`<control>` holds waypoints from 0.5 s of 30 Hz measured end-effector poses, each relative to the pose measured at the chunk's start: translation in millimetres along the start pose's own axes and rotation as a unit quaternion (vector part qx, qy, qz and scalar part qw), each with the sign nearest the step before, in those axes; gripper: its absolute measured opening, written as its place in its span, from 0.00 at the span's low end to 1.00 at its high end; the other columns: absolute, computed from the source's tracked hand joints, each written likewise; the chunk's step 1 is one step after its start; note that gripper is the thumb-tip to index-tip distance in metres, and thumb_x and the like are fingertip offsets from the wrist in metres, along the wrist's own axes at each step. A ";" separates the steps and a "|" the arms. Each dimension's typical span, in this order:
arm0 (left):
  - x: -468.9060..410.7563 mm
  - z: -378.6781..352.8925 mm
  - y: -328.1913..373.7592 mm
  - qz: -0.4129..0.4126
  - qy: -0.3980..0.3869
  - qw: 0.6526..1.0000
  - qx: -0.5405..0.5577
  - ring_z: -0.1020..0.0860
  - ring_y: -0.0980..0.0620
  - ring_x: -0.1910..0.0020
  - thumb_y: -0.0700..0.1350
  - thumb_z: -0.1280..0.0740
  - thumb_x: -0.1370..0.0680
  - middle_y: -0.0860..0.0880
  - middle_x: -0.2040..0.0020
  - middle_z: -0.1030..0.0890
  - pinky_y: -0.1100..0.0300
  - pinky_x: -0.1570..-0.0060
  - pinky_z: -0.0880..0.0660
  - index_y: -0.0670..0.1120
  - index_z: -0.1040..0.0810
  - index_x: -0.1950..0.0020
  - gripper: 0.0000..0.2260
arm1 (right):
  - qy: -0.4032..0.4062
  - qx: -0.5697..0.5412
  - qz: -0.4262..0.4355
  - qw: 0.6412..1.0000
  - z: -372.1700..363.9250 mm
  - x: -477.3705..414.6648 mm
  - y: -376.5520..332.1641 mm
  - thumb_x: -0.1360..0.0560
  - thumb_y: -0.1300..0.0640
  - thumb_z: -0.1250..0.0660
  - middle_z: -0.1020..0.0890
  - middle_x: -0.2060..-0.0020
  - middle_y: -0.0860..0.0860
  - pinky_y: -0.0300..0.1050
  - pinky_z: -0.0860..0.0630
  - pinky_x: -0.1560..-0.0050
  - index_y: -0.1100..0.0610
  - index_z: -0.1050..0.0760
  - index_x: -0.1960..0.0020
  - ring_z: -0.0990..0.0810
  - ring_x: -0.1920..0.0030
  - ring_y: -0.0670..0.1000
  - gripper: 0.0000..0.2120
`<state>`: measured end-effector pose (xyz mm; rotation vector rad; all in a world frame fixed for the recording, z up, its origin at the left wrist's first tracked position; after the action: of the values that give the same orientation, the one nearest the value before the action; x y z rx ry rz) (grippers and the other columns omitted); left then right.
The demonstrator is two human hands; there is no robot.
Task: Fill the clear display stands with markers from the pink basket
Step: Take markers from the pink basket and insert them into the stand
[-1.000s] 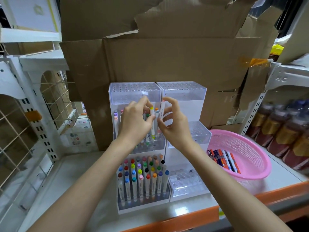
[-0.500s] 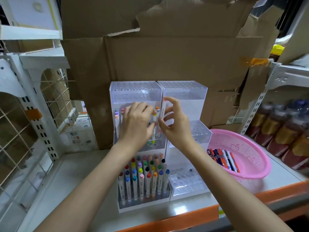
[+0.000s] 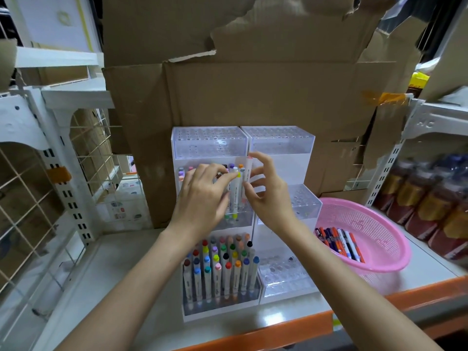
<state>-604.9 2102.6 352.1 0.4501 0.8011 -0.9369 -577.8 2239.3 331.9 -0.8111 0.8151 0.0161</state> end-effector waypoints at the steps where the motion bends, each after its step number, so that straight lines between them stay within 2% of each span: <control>1: -0.2 -0.6 0.1 -0.001 -0.004 1.000 0.002 0.26 0.46 0.46 0.39 0.28 0.29 0.46 0.47 0.23 0.49 0.45 0.29 0.45 0.23 0.38 0.20 | -0.011 0.012 -0.001 1.000 -2.3 0.8 0.2 0.25 0.65 0.33 0.23 0.56 0.49 0.42 0.20 0.65 0.44 0.37 0.33 0.19 0.61 0.46 0.27; 4: -0.8 -2.7 0.3 -0.004 -0.018 1.000 -0.005 0.27 0.46 0.45 0.40 0.28 0.29 0.47 0.47 0.24 0.48 0.44 0.30 0.46 0.24 0.36 0.21 | -0.038 0.048 0.000 0.998 -8.2 4.5 2.7 0.25 0.65 0.32 0.24 0.57 0.48 0.46 0.19 0.62 0.42 0.36 0.34 0.20 0.63 0.46 0.28; 9: 0.5 -2.3 -1.7 -0.003 -0.023 1.000 -0.005 0.27 0.46 0.44 0.40 0.29 0.29 0.47 0.46 0.24 0.47 0.44 0.29 0.47 0.24 0.35 0.22 | -0.039 0.074 0.009 0.996 -7.7 5.8 3.4 0.27 0.65 0.30 0.24 0.60 0.48 0.52 0.20 0.62 0.48 0.34 0.34 0.20 0.65 0.49 0.26; 15: 1.4 -0.8 -0.2 0.006 -0.020 1.000 -0.007 0.28 0.46 0.44 0.40 0.29 0.29 0.47 0.45 0.24 0.48 0.43 0.30 0.47 0.24 0.35 0.22 | -0.027 0.112 0.026 0.993 -1.9 6.9 0.7 0.23 0.60 0.32 0.21 0.60 0.48 0.56 0.20 0.61 0.54 0.30 0.39 0.19 0.61 0.52 0.14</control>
<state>-604.9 2102.3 350.5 0.4219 0.7676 -0.9251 -574.3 2236.6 326.2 -0.5747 0.7710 -0.0069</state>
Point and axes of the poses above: each hand's wrist, its own x-axis away from the middle knuckle, its own z-axis out of the back of the hand, y = z × x, the point moved 8 cm from there along -x, towards the middle knuckle
